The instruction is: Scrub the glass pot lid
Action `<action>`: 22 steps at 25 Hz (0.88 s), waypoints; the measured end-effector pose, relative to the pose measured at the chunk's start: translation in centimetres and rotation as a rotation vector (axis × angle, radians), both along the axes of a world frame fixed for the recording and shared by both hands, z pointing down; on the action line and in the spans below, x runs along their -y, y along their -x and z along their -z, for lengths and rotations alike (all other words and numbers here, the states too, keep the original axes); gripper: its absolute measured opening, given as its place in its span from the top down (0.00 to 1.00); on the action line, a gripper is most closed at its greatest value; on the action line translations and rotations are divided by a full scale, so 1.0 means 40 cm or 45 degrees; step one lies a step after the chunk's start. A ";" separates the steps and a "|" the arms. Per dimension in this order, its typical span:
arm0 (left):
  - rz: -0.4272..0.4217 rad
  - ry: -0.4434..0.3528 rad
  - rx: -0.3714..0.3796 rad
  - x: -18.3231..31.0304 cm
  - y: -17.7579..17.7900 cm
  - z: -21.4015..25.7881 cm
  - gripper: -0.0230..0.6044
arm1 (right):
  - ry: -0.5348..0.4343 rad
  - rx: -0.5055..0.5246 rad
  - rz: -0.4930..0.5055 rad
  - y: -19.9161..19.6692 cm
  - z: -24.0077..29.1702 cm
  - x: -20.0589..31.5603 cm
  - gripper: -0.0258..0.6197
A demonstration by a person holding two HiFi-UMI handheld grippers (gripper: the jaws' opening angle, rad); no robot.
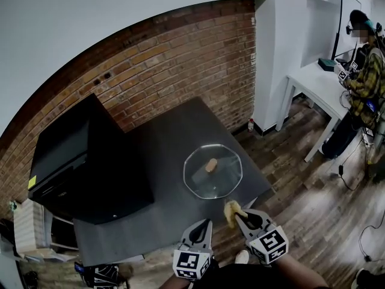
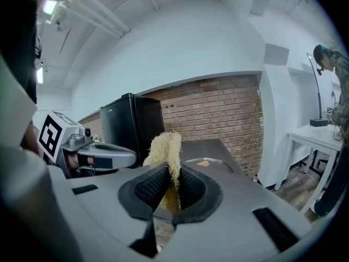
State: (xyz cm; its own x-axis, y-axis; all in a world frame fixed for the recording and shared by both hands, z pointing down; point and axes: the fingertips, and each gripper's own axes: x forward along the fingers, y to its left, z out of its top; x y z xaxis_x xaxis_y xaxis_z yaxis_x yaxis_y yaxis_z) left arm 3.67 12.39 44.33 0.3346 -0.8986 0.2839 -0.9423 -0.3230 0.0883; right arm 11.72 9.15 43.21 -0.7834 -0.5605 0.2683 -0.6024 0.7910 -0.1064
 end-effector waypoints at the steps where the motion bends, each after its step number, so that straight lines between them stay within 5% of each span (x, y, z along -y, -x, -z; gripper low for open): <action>1: 0.004 0.002 0.000 0.000 -0.004 -0.001 0.91 | 0.002 0.001 0.005 -0.004 0.000 -0.002 0.89; 22: 0.061 0.001 0.004 -0.018 -0.040 0.006 0.91 | 0.081 0.025 0.017 -0.046 -0.035 -0.015 0.89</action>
